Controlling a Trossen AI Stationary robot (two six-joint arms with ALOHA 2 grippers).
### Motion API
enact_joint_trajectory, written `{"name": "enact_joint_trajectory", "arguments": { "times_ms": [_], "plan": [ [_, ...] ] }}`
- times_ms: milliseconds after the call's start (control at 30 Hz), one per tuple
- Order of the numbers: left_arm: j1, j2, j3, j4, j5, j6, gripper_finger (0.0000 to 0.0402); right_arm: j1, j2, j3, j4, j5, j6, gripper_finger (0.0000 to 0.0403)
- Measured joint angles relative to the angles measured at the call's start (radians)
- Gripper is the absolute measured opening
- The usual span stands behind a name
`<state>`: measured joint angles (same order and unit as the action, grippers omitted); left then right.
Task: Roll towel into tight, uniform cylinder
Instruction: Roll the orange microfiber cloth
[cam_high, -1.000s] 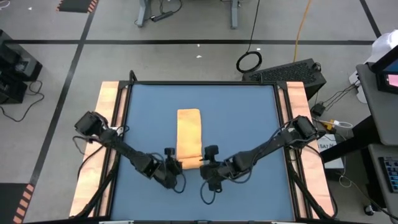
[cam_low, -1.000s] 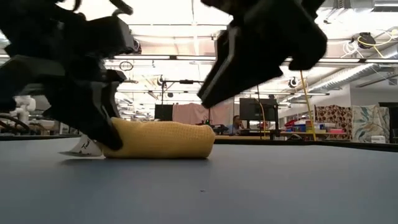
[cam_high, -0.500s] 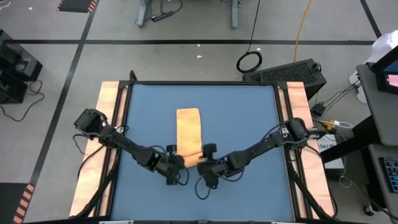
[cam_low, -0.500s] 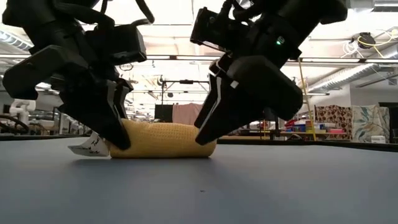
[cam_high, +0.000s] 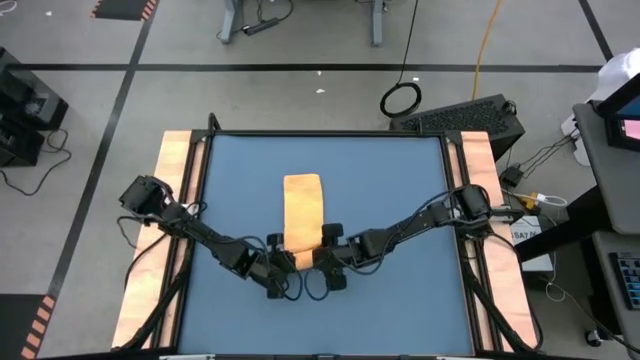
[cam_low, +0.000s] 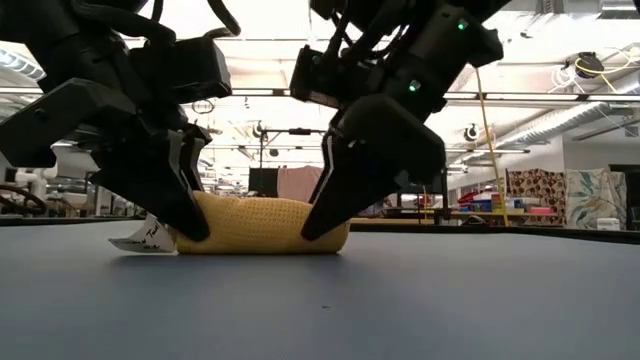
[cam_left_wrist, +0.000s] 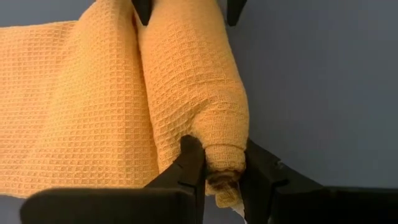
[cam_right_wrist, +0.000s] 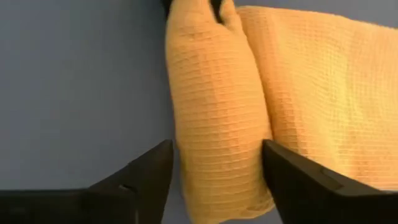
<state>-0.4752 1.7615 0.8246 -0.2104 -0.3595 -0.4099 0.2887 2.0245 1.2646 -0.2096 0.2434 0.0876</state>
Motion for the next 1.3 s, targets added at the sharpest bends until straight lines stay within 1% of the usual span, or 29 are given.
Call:
{"name": "enact_joint_trajectory", "arguments": {
  "times_ms": [267, 367, 500, 600, 767, 833, 900, 933, 1000, 1100, 1300],
  "plan": [
    [-0.013, 0.001, -0.001, 0.004, -0.019, 0.0, 0.0073, -0.023, 0.002, 0.001, -0.005, -0.115, 0.08, 0.0145],
    [-0.029, 0.004, -0.002, 0.005, -0.063, -0.008, 0.0073, -0.042, 0.001, 0.002, -0.006, -0.167, 0.084, 0.0121],
    [-0.056, 0.006, -0.004, -0.006, -0.164, -0.074, 0.0084, -0.081, 0.001, 0.002, -0.012, -0.266, 0.137, 0.0103],
    [-0.084, 0.005, -0.006, -0.016, -0.222, -0.082, 0.0116, -0.11, 0.007, 0.004, -0.021, -0.327, 0.179, 0.0095],
    [-0.146, -0.019, -0.012, -0.066, -0.33, -0.084, 0.0189, -0.15, 0.019, 0.004, -0.035, -0.429, 0.222, 0.009],
    [-0.171, -0.04, -0.011, -0.077, -0.382, -0.083, 0.0213, -0.167, 0.02, 0.004, -0.039, -0.467, 0.239, 0.0089],
    [-0.197, -0.062, -0.008, -0.08, -0.457, -0.08, 0.0231, -0.186, 0.021, 0.004, -0.041, -0.511, 0.253, 0.0089],
    [-0.21, -0.065, -0.008, -0.071, -0.489, -0.069, 0.0237, -0.196, 0.021, 0.003, -0.041, -0.528, 0.262, 0.0089],
    [-0.233, -0.062, -0.008, -0.016, -0.523, -0.006, 0.0243, -0.213, 0.022, 0.002, -0.04, -0.567, 0.282, 0.0089],
    [-0.25, -0.036, -0.005, 0.1, -0.528, 0.112, 0.0246, -0.239, 0.024, 0.001, -0.043, -0.624, 0.315, 0.0089],
    [-0.239, 0.06, -0.006, 0.172, -0.533, 0.337, 0.0246, -0.258, 0.024, 0.001, -0.049, -0.684, 0.328, 0.0089]
  ]
}}
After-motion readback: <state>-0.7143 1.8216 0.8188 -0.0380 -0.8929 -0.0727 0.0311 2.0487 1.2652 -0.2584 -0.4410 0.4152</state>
